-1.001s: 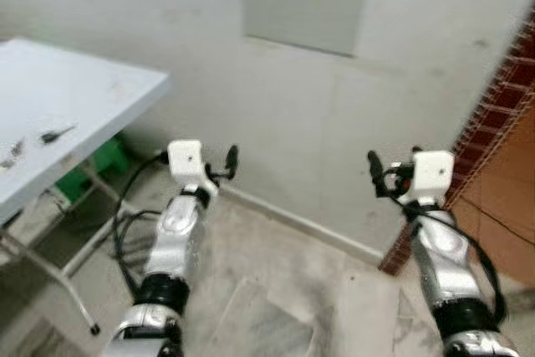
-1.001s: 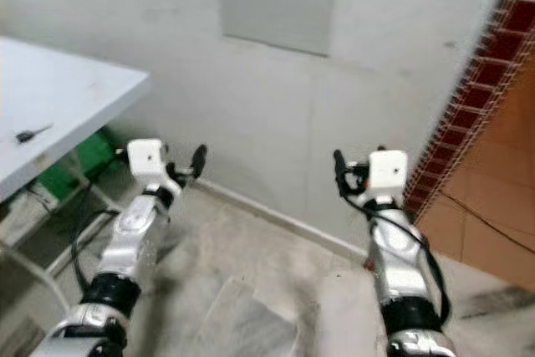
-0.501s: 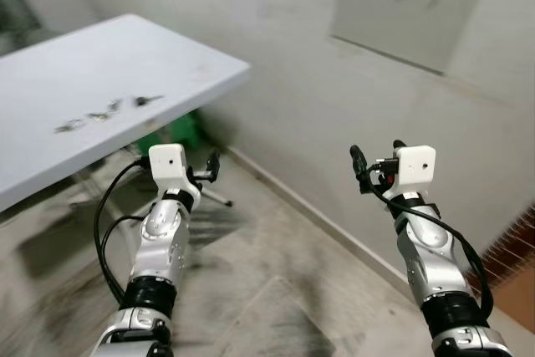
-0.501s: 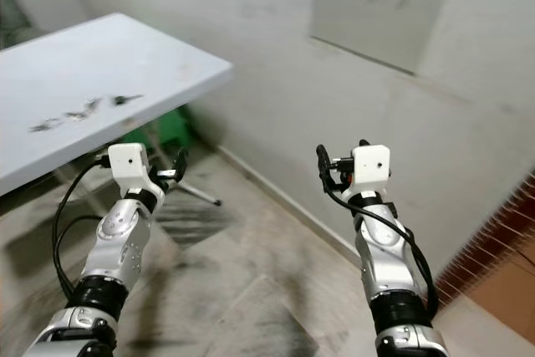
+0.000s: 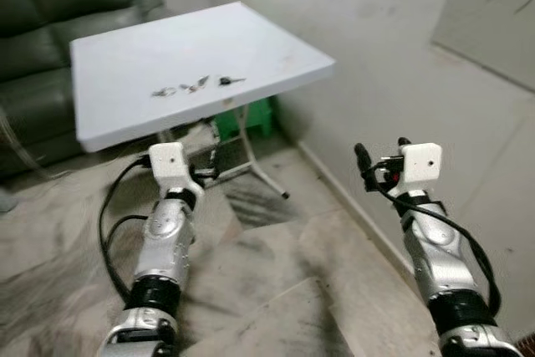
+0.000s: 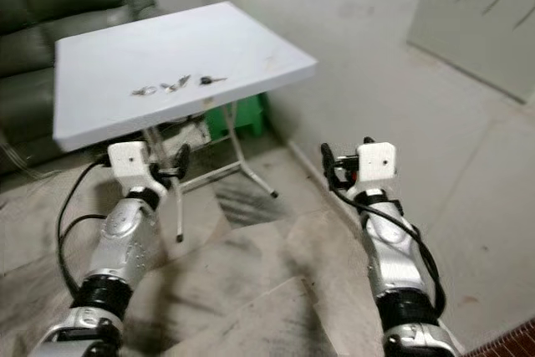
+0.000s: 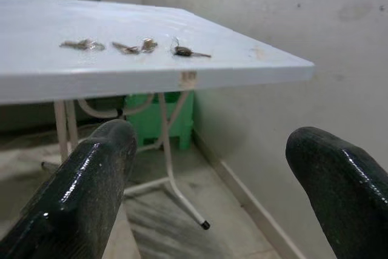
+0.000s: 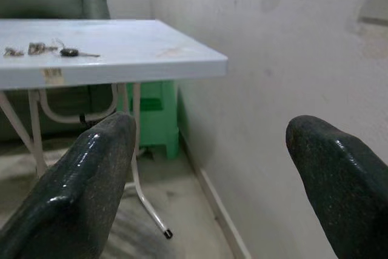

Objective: Hang keys on a hook

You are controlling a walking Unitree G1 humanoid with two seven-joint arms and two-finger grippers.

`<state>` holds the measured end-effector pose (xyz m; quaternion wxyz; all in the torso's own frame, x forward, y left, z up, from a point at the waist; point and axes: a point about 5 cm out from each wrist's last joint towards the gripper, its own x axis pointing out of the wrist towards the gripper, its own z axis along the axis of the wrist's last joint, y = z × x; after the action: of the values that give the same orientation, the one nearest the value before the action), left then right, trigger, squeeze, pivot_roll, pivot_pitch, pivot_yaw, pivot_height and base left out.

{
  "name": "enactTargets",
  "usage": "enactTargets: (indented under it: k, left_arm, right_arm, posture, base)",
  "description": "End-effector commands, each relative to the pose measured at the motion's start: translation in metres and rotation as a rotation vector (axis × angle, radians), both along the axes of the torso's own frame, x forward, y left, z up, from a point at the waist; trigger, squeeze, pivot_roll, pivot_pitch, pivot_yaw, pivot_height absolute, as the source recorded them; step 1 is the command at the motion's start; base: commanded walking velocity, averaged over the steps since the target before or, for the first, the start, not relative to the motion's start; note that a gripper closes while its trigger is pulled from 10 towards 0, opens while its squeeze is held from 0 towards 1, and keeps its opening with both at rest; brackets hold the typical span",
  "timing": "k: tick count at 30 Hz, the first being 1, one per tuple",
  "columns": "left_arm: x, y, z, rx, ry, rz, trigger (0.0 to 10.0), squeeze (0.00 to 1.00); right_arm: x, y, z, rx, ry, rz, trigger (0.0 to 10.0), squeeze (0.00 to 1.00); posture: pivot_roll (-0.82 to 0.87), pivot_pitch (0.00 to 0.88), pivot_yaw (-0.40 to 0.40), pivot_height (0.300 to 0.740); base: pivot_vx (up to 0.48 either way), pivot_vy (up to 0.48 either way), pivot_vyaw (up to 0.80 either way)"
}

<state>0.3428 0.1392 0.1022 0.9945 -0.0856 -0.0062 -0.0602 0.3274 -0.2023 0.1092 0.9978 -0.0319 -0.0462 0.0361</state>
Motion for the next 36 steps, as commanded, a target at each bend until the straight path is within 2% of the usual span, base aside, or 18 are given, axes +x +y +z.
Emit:
enactTargets:
  k: [1,22,26,36]
  left_arm:
    - [0.0022,0.0129,0.0057,0.023,-0.021,0.043,10.0,0.00]
    - [0.0032,0.0101,0.0055,0.025,-0.016,0.009,10.0,0.00]
    - [0.0034,0.0086,0.0040,0.009,-0.001,-0.008,10.0,0.00]
    - [0.0036,0.0090,0.0052,-0.018,-0.008,-0.016,10.0,0.00]
  right_arm:
    - [0.0038,0.0076,0.0049,0.007,-0.013,0.024,10.0,0.00]
    - [0.0044,0.0047,0.0063,0.001,-0.013,0.026,10.0,0.00]
    - [0.0038,0.0063,0.0079,0.044,-0.035,0.032,10.0,0.00]
    - [0.0039,0.0078,0.0081,0.039,-0.033,0.042,10.0,0.00]
  posture:
    - [-0.08,0.000,-0.012,0.740]
    - [-0.09,0.000,-0.011,0.740]
    - [-0.09,0.000,-0.010,0.740]
    - [-0.08,0.000,-0.009,0.740]
  base:
    - [0.000,0.000,0.79]
    - [0.000,0.000,0.79]
    - [0.000,0.000,0.00]
    - [0.000,0.000,0.00]
